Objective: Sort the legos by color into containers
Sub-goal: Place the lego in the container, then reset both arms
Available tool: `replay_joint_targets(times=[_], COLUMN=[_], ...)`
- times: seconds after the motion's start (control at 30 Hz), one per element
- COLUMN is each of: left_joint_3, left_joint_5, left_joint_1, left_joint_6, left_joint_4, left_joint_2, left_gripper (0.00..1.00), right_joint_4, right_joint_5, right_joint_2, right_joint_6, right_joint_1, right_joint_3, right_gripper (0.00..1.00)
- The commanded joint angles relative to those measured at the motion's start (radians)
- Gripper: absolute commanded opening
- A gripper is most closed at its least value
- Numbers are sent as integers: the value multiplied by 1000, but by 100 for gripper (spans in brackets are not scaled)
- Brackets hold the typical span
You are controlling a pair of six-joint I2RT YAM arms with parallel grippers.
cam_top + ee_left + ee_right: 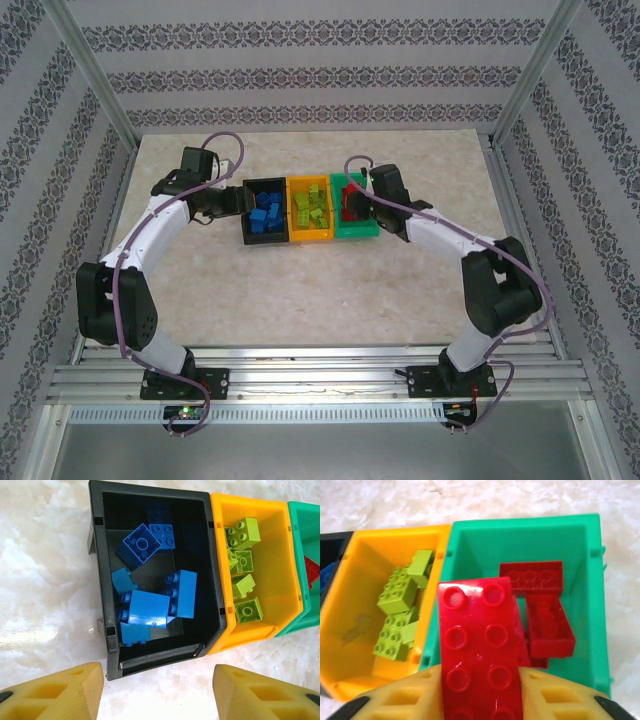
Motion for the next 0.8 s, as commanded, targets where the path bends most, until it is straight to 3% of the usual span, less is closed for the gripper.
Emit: replay_joint_targets(times=[0.0,0.1,0.43,0.6,0.77], left_joint_3=[21,19,12,-9,-34], left_joint_5=[22,12,7,-10,-53], left_joint_1=[10,10,10,11,10], left_joint_6=[-10,-5,-4,-2,5], left_joint_4=[-3,-8,8,30,56], left_joint_2=[11,8,1,-19,-54], left_gripper=[60,60,60,60,60], right_joint_4=[-46,-40,-27,-35,-14], right_joint_5=[-41,-59,-35,110,242], right_joint_2=[37,-5,-368,-568,-706], right_joint_6=[-16,-13,-57,-114,-124], right_joint_1=[-34,-29,50,45,-21], right_joint_3=[82,58,-238,-370,-477], right_gripper=[48,65,75,79,85])
